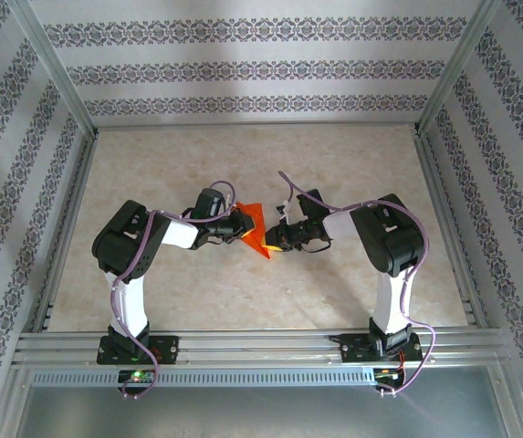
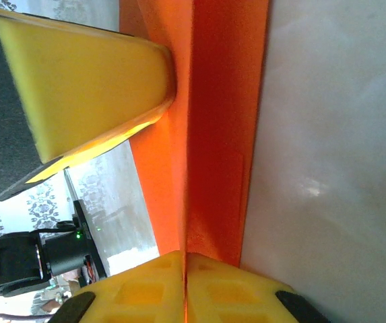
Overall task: Fold a paper plane with a square sheet of paper (pick it up from the middle)
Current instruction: Fourth fold the wing at the center of the table.
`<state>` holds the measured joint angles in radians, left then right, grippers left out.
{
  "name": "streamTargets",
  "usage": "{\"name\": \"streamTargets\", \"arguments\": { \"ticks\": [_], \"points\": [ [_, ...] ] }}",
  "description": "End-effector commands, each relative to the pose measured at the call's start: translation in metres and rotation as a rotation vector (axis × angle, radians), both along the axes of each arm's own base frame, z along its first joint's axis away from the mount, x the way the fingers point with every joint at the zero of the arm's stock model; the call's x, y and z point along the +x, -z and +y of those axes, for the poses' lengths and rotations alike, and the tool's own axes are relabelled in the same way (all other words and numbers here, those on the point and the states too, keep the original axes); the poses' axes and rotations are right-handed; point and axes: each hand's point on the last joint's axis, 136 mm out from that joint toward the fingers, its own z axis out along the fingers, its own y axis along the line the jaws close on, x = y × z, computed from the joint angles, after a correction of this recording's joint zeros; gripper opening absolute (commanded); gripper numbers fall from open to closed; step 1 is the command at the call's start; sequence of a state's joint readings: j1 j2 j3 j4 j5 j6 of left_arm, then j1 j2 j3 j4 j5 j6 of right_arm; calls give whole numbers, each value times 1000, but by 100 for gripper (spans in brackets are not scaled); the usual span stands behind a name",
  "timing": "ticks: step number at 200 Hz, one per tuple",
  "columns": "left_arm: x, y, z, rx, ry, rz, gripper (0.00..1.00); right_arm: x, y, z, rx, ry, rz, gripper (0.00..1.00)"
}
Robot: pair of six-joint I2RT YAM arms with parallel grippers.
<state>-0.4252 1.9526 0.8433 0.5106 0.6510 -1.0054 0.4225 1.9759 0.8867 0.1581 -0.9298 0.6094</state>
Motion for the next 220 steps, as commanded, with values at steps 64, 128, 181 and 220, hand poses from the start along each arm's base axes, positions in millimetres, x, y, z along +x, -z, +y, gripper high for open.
{"name": "streamTargets", "arguments": {
  "ticks": [64,128,181,220],
  "points": [
    [-8,26,7,97,-9,88,9,-13,27,-17,-192,60,80,17],
    [-10,30,7,100,-6,101,9,-16,-2,-12,-142,58,69,17],
    [-11,31,8,100,-11,105,9,-25,-6,-9,-121,30,88,16],
    [-11,33,9,105,-15,119,9,-27,10,-12,-163,31,108,14]
  ]
}}
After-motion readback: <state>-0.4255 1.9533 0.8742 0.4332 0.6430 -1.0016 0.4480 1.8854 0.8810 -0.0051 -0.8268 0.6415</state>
